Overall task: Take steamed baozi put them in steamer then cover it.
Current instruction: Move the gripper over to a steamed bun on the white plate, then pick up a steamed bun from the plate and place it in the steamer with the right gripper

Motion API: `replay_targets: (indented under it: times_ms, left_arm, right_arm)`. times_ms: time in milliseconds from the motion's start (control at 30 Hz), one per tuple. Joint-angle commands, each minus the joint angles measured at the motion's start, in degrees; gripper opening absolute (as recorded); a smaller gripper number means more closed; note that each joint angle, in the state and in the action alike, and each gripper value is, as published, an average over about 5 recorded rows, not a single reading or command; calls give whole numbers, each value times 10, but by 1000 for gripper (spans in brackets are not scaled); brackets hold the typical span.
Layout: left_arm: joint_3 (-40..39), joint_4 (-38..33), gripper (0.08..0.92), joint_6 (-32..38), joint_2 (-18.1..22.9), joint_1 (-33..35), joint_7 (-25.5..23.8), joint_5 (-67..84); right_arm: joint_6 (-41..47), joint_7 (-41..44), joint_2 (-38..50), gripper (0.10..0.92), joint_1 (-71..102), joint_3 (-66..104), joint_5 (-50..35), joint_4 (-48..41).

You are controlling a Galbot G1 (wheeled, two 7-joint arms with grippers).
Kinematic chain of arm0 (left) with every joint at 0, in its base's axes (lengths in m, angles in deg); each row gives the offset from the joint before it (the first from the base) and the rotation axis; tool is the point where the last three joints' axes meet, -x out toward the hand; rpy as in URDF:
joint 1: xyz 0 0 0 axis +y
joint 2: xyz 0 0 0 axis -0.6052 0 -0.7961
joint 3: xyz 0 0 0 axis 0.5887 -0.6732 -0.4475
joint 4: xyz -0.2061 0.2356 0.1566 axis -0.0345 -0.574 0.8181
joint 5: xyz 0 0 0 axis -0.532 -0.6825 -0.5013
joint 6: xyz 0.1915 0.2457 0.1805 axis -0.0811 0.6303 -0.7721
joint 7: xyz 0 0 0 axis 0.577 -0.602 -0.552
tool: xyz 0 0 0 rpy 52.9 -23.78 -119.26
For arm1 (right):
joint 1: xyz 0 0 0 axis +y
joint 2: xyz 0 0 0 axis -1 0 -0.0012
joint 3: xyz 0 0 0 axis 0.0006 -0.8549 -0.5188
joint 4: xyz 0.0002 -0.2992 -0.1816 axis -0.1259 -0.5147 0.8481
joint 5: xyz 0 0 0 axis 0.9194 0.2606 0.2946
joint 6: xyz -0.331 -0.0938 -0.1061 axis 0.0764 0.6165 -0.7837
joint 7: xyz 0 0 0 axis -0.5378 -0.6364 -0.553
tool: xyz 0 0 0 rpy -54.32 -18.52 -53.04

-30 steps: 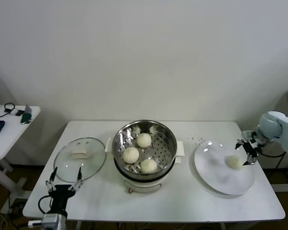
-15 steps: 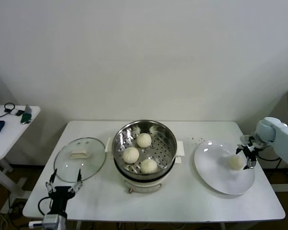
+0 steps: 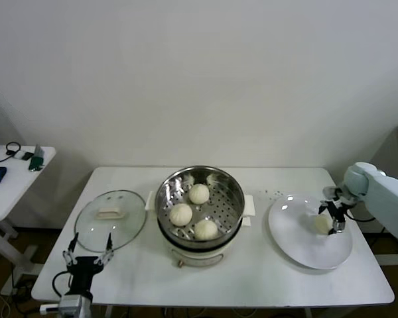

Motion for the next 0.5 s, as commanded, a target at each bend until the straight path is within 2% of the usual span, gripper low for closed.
replay_targets:
  times_ms: [33, 267, 500]
  left_arm:
    - [1, -1, 823, -1, -1, 0, 0, 0]
    - [1, -3, 823, 0, 0, 2, 0, 0]
    - [4, -6, 823, 2, 0, 5, 0, 2]
  right_arm:
    - [-5, 18, -12, 805, 3, 14, 10, -18]
    - [-4, 27, -10, 707, -1, 19, 10, -16]
    - [3, 27, 3, 683, -25, -4, -22, 0]
